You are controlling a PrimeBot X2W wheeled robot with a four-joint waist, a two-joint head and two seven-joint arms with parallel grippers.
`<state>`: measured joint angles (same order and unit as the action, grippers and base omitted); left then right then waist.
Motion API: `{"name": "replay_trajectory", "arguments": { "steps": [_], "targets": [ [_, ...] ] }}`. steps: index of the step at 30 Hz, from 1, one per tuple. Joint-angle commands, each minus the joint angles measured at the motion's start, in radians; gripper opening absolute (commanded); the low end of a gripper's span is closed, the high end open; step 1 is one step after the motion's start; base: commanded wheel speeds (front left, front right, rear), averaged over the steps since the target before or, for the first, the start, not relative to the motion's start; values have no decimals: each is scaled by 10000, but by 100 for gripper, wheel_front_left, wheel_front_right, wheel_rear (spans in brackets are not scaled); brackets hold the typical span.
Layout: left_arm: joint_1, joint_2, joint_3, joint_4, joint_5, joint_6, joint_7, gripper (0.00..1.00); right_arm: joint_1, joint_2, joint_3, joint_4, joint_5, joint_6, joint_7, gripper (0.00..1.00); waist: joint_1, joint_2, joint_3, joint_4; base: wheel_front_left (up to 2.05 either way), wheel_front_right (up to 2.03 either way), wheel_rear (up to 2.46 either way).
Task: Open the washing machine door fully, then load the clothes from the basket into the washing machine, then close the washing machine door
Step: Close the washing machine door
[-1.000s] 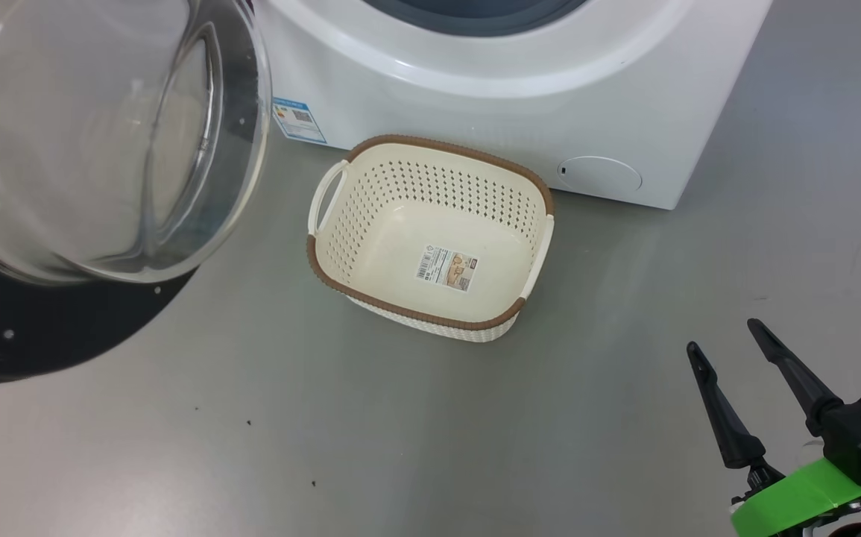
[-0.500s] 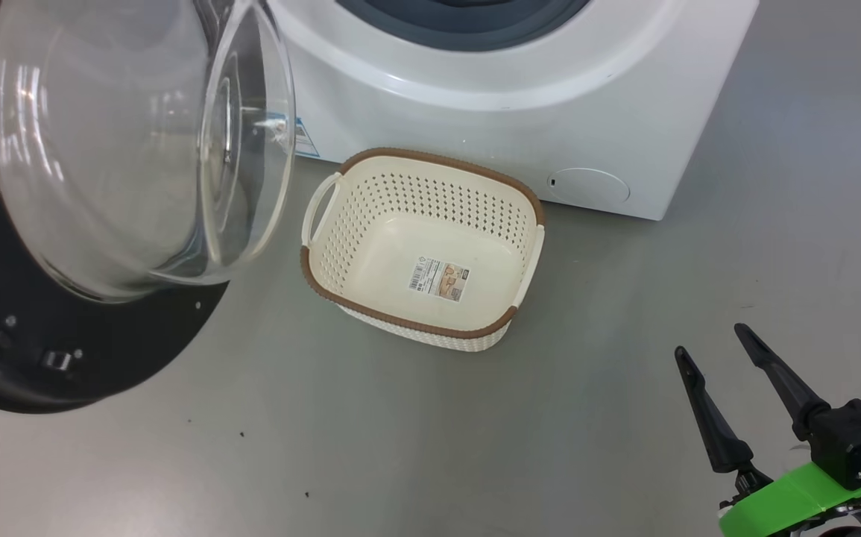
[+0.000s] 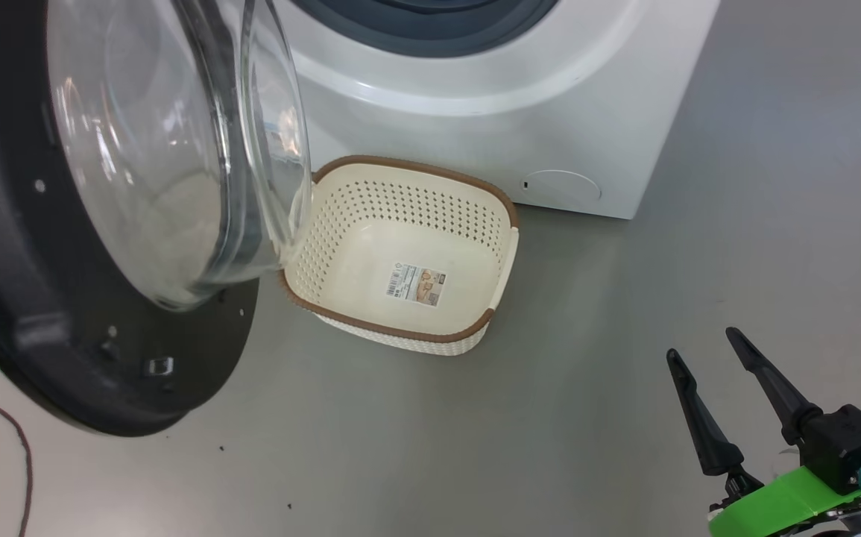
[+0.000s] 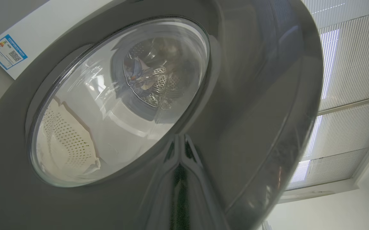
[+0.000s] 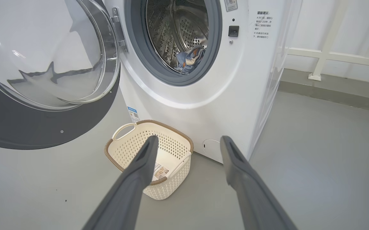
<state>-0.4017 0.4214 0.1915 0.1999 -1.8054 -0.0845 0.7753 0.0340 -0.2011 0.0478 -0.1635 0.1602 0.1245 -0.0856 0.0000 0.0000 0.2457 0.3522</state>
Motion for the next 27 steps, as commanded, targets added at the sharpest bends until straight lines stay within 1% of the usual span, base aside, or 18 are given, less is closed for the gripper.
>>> {"name": "replay_trajectory", "arguments": {
  "steps": [1, 6, 12, 19, 27],
  "targets": [
    [1, 419, 179, -627, -12, 88, 267, 0, -283, -14, 210, -186, 3, 62, -129, 100, 0, 0, 17, -147, 0, 0, 0],
    [-108, 357, -67, -1182, 67, 370, 357, 0, -404, 15, 229, -89, 14, 62, -233, 100, 0, 0, 100, -434, 0, 0, 0],
    [-320, 288, -322, -1446, 178, 589, 418, 0, -592, 175, 247, 80, 33, 62, -458, 100, 0, 0, 179, -965, 0, 0, 0],
    [-603, 101, -497, -1442, 285, 709, 315, 0, -770, 349, 262, 346, 53, 62, -721, 100, 0, 0, 306, -1704, 0, 0, 0],
    [-1143, -202, -633, -1290, 452, 723, -9, 0, -1060, 447, 320, 575, 82, 62, -970, 100, 0, 0, 546, -2445, 0, 0, 0]
  ]
}}
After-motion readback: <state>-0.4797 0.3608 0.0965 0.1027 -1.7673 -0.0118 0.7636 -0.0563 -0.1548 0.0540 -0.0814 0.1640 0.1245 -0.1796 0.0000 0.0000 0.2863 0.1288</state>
